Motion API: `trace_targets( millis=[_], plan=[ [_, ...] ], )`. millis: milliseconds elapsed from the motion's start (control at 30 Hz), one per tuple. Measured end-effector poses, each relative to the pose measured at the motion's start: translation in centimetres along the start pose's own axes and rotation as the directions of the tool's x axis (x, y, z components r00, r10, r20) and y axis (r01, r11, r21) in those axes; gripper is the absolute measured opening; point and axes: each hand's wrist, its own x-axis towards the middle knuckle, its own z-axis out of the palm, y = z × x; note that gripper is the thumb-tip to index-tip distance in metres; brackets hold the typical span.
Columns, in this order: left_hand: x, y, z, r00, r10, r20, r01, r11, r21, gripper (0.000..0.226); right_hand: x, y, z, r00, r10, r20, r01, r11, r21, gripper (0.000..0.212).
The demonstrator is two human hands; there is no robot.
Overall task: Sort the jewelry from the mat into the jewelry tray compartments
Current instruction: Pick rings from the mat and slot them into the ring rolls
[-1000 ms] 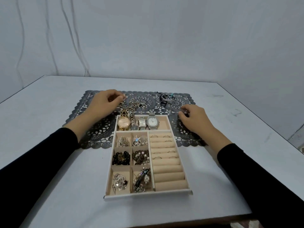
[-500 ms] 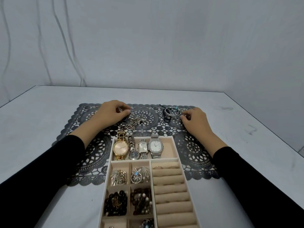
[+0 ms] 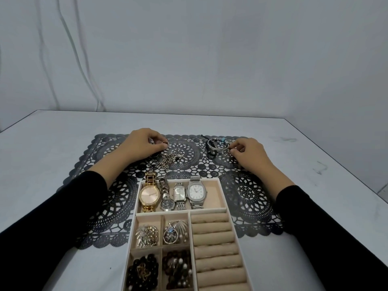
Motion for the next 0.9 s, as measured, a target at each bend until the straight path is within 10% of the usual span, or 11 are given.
trace_targets(
  millis=[900],
  plan=[
    [-0.58, -0.53, 0.71, 0.986, 0.103, -0.134, -0.106, 0.994, -0.014, 0.017, -0.17, 0.81, -0.93, 0.996, -0.066, 0.063, 0.058, 0.991, 0.117, 0.009]
  ],
)
